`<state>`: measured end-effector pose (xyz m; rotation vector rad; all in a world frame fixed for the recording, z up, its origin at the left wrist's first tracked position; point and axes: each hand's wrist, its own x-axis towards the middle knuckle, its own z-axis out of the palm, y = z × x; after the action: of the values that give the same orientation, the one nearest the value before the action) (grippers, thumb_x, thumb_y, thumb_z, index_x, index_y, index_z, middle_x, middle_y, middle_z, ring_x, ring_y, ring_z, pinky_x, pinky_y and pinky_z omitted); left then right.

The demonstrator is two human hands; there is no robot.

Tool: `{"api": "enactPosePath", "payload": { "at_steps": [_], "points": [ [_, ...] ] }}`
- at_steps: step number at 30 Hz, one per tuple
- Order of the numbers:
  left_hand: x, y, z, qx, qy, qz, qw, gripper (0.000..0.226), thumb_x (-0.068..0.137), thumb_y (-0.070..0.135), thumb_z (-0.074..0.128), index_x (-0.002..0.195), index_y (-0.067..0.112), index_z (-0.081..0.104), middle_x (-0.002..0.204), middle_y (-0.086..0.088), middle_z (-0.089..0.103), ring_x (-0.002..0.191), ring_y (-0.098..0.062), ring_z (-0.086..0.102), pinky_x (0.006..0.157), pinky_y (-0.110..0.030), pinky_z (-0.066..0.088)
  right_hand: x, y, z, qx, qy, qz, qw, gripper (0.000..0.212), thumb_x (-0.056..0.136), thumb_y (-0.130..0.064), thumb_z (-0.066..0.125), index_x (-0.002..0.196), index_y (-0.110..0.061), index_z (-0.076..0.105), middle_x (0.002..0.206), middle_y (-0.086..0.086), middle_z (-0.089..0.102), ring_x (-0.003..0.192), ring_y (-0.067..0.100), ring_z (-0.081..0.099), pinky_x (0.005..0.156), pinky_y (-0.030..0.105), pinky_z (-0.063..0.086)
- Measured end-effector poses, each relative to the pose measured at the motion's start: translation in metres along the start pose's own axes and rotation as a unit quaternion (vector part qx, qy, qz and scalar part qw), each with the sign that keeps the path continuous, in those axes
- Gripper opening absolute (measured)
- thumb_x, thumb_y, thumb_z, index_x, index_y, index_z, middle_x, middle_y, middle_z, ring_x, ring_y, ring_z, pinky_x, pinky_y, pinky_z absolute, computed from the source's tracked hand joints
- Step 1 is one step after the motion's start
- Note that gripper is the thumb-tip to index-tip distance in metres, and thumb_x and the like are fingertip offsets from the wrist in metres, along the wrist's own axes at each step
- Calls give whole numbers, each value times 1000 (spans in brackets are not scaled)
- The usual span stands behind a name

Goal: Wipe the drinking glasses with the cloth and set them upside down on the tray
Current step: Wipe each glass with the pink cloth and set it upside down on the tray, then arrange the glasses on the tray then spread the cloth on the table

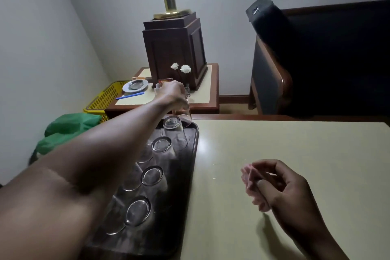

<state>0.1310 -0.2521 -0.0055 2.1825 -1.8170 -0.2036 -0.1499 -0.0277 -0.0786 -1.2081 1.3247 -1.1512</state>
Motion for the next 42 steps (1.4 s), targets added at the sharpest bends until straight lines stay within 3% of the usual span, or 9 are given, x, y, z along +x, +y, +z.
{"api": "enactPosePath", "payload": {
  "at_steps": [4,9,17,22,27,30,34,37,42],
  "points": [
    [4,3,10,33,-35,-7,999,42,59,19,95,94,19,73,97,-3,68,84,-19,61,71,-33,56,11,6,0,1,2,2,1000,10,96,-13,71,96,-22,75,83,0,80,60,11,69,61,42,55],
    [-4,-3,10,28,-29,-6,999,38,62,21,95,92,16,73,88,-1,64,85,-20,59,64,-30,45,14,11,5,-2,1,6,1000,11,96,-13,72,96,-23,74,85,-2,80,65,14,73,62,44,59],
    [-23,-16,17,-17,-79,-52,995,51,55,19,101,95,13,69,103,-7,70,82,-18,61,58,-29,44,12,10,20,-13,-18,-3,1000,17,97,-7,68,98,-23,74,82,2,79,57,14,69,54,39,54],
    [-31,-27,-1,-77,-57,-13,995,78,74,54,89,135,15,61,137,-6,62,120,-24,59,93,-35,50,20,4,30,-18,-51,33,998,15,100,-16,60,99,-24,73,88,8,79,66,28,69,54,38,50],
    [-86,-82,-53,-109,35,-31,993,49,88,50,75,125,20,61,117,-7,69,101,-25,66,82,-36,51,26,-18,69,-83,-120,6,989,16,99,-36,62,105,-22,68,89,10,77,61,23,69,48,31,49],
    [-137,-130,-73,-90,-9,-61,994,42,85,53,77,111,23,62,103,-2,70,92,-22,66,78,-37,53,22,-34,101,-193,-183,-86,960,25,93,-41,76,113,-30,68,99,-2,76,71,10,73,52,22,52],
    [-195,-177,-74,-99,-118,-59,986,53,78,58,82,122,33,65,104,2,69,93,-15,69,85,-34,56,13,-53,135,-295,-298,-127,899,54,89,-38,81,138,-39,60,126,-4,70,105,7,71,82,22,56],
    [-212,-188,-55,-125,-117,-43,984,71,75,61,84,138,41,60,121,2,65,110,-16,66,101,-34,53,7,-63,156,-361,-305,-170,865,57,91,-34,81,144,-34,60,138,0,66,103,6,69,92,29,56],
    [-209,-193,-29,-220,-74,-50,971,63,80,51,85,138,38,62,122,-1,70,114,-19,68,99,-35,56,-2,-62,176,-432,-259,-194,842,38,92,-27,78,130,-29,73,130,5,70,102,15,65,93,34,54]
  ]
}}
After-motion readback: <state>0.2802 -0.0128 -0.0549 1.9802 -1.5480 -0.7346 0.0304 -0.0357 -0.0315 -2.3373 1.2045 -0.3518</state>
